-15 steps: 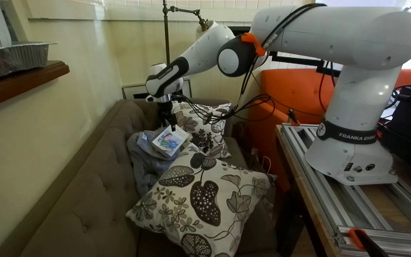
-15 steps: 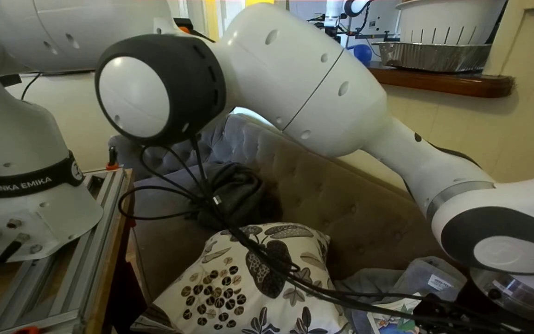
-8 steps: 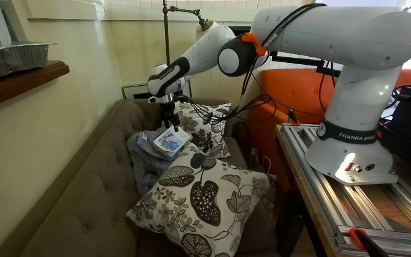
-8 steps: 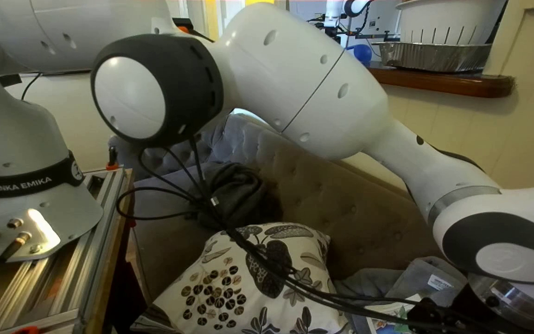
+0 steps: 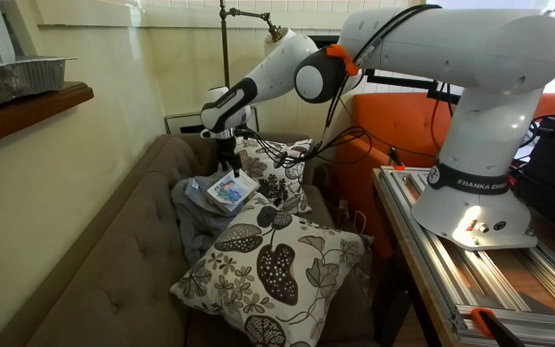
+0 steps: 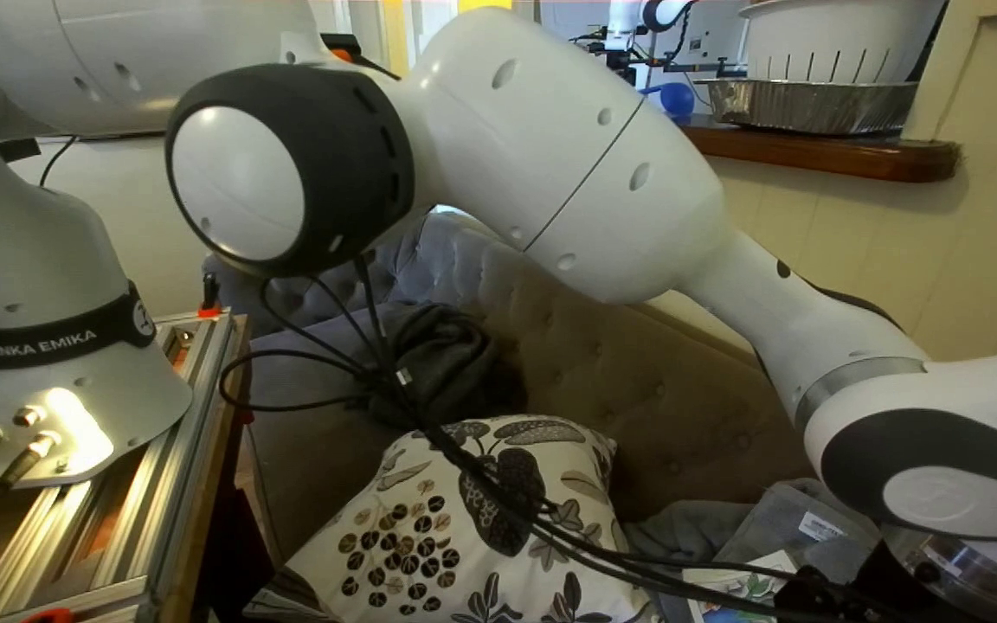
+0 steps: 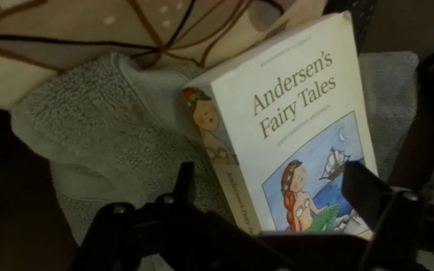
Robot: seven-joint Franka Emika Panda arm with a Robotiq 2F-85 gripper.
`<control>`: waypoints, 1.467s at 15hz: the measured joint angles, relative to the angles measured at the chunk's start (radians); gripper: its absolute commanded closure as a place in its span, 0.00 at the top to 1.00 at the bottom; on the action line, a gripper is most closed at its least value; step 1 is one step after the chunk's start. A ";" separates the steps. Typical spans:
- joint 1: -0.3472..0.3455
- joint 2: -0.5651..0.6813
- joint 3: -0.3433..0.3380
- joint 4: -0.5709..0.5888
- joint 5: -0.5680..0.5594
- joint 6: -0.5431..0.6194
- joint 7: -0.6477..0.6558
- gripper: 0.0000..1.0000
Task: Put the white book on the countertop.
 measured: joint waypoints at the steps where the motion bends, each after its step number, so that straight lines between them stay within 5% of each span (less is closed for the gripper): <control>1: 0.000 0.000 0.000 -0.008 0.000 0.014 0.000 1.00; 6: 0.001 0.003 0.000 -0.057 0.000 0.030 0.001 1.00; 7: 0.002 0.004 0.000 -0.066 0.000 0.029 0.001 0.75; 18: 0.007 0.003 -0.003 -0.062 0.000 -0.022 0.043 0.03; 22: 0.011 -0.005 -0.004 -0.038 0.000 -0.112 0.049 0.06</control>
